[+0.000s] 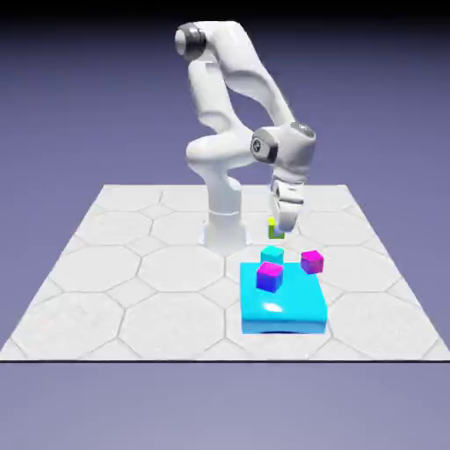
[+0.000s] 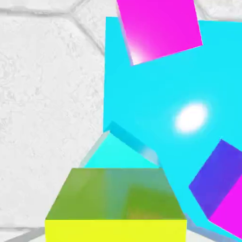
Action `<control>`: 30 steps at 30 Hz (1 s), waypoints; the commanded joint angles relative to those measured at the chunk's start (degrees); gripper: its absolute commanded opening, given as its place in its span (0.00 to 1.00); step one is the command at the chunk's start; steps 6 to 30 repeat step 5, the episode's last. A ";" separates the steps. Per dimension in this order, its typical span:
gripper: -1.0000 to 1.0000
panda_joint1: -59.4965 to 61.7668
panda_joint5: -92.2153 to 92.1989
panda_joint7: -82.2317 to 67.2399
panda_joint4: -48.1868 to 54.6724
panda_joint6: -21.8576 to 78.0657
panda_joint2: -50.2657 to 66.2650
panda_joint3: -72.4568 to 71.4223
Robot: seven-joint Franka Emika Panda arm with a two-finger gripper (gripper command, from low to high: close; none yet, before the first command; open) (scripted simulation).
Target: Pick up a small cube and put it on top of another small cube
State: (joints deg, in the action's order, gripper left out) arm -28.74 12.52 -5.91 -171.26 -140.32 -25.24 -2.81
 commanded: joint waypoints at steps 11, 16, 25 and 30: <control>1.00 0.23 0.41 0.27 -0.30 -1.24 0.89 -0.02; 1.00 0.23 0.41 0.27 -0.30 -1.24 0.89 -0.02; 1.00 0.23 0.41 0.27 -0.30 -1.24 0.89 -0.02; 1.00 0.23 0.41 0.27 -0.30 -1.24 0.89 -0.02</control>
